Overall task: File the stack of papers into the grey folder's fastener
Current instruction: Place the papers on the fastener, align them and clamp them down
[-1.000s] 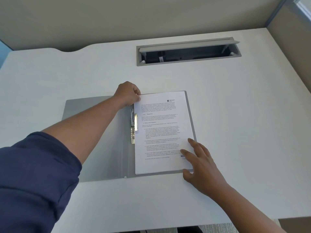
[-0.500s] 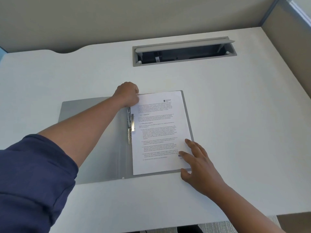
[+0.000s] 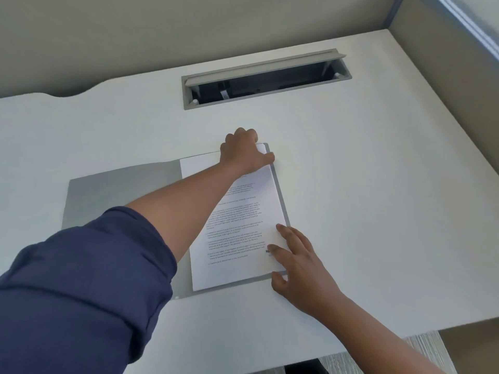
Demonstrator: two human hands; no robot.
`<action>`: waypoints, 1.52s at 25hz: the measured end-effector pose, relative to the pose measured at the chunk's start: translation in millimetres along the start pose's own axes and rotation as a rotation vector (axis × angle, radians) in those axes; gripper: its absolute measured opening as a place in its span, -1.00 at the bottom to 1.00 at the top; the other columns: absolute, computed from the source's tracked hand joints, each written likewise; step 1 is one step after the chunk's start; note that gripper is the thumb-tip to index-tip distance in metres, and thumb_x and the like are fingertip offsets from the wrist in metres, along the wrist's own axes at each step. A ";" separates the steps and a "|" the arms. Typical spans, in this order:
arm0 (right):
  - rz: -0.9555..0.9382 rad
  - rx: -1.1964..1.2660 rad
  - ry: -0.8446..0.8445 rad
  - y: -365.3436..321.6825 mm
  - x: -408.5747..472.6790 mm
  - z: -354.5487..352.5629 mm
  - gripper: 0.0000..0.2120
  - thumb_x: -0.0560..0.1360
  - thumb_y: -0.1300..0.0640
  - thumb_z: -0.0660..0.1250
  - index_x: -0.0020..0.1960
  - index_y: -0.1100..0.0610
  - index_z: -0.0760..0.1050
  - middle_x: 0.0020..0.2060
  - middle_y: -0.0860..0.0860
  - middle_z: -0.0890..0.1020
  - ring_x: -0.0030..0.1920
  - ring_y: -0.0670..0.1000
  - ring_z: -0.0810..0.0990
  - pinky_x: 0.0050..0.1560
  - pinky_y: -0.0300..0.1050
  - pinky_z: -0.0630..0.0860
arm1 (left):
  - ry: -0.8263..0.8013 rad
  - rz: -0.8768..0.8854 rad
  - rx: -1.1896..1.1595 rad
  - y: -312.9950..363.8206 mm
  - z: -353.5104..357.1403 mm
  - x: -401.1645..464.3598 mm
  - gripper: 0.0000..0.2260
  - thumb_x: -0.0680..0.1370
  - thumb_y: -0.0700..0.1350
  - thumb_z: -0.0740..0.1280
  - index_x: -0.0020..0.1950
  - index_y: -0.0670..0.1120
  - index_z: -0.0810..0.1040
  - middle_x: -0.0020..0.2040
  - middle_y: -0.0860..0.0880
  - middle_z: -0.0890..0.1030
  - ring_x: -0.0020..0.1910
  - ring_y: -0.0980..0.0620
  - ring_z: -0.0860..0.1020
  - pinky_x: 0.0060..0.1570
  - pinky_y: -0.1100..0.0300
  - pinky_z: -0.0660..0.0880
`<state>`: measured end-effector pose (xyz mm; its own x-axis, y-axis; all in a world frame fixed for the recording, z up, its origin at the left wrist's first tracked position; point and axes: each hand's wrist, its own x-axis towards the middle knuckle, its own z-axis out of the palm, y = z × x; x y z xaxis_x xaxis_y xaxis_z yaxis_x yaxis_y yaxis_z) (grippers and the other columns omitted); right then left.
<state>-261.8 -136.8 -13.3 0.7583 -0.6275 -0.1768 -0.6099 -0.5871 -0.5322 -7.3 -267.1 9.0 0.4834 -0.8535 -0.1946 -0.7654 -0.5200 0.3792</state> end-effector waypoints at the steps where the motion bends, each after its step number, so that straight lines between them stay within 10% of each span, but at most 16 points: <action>1: 0.003 -0.002 -0.007 0.1 0.1 -0.2 -0.52 0.47 0.13 0.36 0.38 0.12 0.47 0.58 0.08 0.16 0.58 0.11 0.05 0.44 0.00 0.30 | 0.008 -0.001 0.017 1.6 2.3 0.3 -0.48 0.37 0.24 0.42 0.19 -0.04 0.53 0.14 -0.03 0.51 0.14 -0.11 0.46 0.10 -0.01 0.48; 38: -0.007 -0.067 -0.004 -4.2 2.4 -3.8 -0.56 0.39 0.14 0.41 0.27 0.15 0.56 0.49 0.13 0.37 0.50 0.21 0.25 0.35 0.04 0.44 | 0.139 0.044 0.024 4.9 28.1 1.1 -0.69 0.44 0.12 0.34 0.02 -0.07 0.49 0.03 0.00 0.49 0.06 -0.11 0.43 -0.01 0.01 0.45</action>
<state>-258.3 -137.9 -8.3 0.7635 -0.6212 -0.1767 -0.6185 -0.6244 -0.4771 -22.5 -271.6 -14.8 0.5018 -0.8635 -0.0499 -0.7967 -0.4839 0.3621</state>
